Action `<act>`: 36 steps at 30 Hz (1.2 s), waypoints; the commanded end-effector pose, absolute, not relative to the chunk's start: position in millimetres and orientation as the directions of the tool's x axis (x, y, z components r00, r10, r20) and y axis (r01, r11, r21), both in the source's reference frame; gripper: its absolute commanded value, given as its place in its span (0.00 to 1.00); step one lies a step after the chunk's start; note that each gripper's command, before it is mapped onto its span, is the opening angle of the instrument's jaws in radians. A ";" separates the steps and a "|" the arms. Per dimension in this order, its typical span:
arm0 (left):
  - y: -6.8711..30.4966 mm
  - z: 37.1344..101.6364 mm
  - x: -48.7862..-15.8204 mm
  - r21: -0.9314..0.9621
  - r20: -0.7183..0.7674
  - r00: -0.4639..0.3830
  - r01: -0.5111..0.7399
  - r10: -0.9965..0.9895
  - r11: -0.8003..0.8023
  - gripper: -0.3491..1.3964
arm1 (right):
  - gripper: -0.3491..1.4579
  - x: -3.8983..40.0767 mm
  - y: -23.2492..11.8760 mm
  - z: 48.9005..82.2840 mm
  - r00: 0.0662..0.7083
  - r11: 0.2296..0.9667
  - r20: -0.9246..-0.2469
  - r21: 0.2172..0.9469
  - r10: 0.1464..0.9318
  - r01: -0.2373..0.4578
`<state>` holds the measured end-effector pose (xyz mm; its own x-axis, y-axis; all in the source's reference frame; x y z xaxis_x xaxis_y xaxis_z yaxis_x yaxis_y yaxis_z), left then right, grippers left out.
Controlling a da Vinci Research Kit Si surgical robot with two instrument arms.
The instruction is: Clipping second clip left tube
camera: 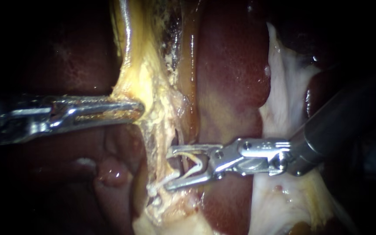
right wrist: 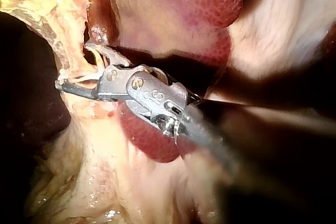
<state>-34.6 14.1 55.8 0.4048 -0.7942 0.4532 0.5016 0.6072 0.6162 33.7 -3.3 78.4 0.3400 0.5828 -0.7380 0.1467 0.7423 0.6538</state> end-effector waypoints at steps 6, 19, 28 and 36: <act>14.2 55.9 -34.4 0.615 0.454 0.404 0.503 -0.794 0.607 0.00 | 0.52 34.1 -4.0 76.9 0.291 0.699 -0.730 0.680 0.618 0.221; 14.2 56.1 -34.5 0.613 0.454 0.403 0.505 -0.794 0.607 0.00 | 0.48 37.0 -4.5 76.2 0.277 0.647 -0.711 0.703 0.646 0.295; 14.2 56.2 -34.6 0.613 0.455 0.403 0.506 -0.794 0.607 0.00 | 0.28 37.6 -4.5 76.9 0.284 0.630 -0.691 0.722 0.664 0.284; 14.3 56.2 -34.5 0.613 0.455 0.404 0.505 -0.794 0.608 0.00 | 0.00 36.2 -3.6 78.1 0.342 0.663 -0.684 0.722 0.644 0.197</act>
